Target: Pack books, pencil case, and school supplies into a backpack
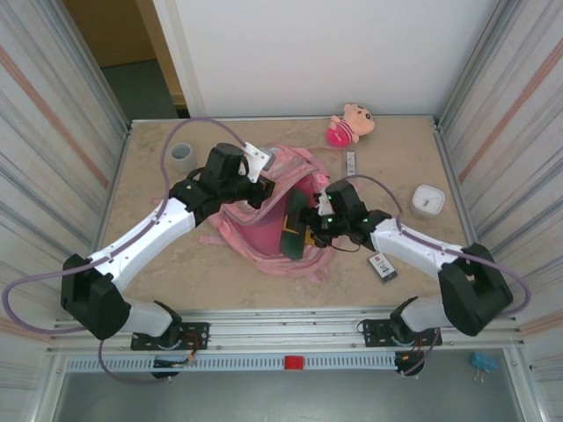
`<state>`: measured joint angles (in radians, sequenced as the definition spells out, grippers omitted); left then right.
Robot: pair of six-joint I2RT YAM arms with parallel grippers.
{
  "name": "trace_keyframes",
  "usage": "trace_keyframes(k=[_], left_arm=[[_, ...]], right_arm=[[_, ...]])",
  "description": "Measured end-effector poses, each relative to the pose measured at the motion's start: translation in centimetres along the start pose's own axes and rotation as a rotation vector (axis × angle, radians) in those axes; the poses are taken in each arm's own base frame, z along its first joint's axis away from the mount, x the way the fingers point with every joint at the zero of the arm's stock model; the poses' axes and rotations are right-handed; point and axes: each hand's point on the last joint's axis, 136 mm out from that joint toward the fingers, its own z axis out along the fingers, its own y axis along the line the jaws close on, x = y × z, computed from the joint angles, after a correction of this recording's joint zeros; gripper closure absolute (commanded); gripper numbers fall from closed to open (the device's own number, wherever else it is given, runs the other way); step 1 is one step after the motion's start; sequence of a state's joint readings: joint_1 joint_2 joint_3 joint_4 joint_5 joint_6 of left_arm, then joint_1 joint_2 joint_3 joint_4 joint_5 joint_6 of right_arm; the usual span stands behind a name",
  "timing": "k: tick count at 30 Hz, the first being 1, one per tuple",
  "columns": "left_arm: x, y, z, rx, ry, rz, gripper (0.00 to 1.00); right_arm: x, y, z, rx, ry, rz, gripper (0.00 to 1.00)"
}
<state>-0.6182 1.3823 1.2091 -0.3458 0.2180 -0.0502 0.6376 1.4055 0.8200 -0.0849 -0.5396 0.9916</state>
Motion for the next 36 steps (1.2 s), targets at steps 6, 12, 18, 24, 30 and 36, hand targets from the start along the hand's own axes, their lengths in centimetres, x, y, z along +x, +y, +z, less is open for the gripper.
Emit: trace_keyframes(k=[6,12,18,24,30,36], left_arm=[[-0.1,0.3,-0.1,-0.004,-0.006,-0.004,1.00],[-0.2,0.7,-0.1,-0.011,-0.009,-0.008,1.00],[-0.4,0.9,-0.2,-0.015,-0.015,-0.011,1.00],[-0.4,0.9,-0.2,-0.015,-0.018,-0.013,1.00],[-0.6,0.9,-0.2,-0.016,-0.025,-0.011,1.00],[-0.6,1.0,-0.2,-0.019,-0.025,-0.011,1.00]], right_arm=[[-1.2,0.0,0.8,0.139,-0.054,-0.100,0.17],[0.4,-2.0,0.6,0.313,-0.088,-0.180,0.18],[2.8,-1.8,2.2,0.335,-0.083,-0.263,0.25],[1.6,-2.4,4.4,0.329,-0.140,-0.324,0.30],[0.8,-1.9,6.9,0.313,-0.173,-0.522,0.40],[-1.9,-1.1,9.6,0.212,-0.198,-0.606,0.45]])
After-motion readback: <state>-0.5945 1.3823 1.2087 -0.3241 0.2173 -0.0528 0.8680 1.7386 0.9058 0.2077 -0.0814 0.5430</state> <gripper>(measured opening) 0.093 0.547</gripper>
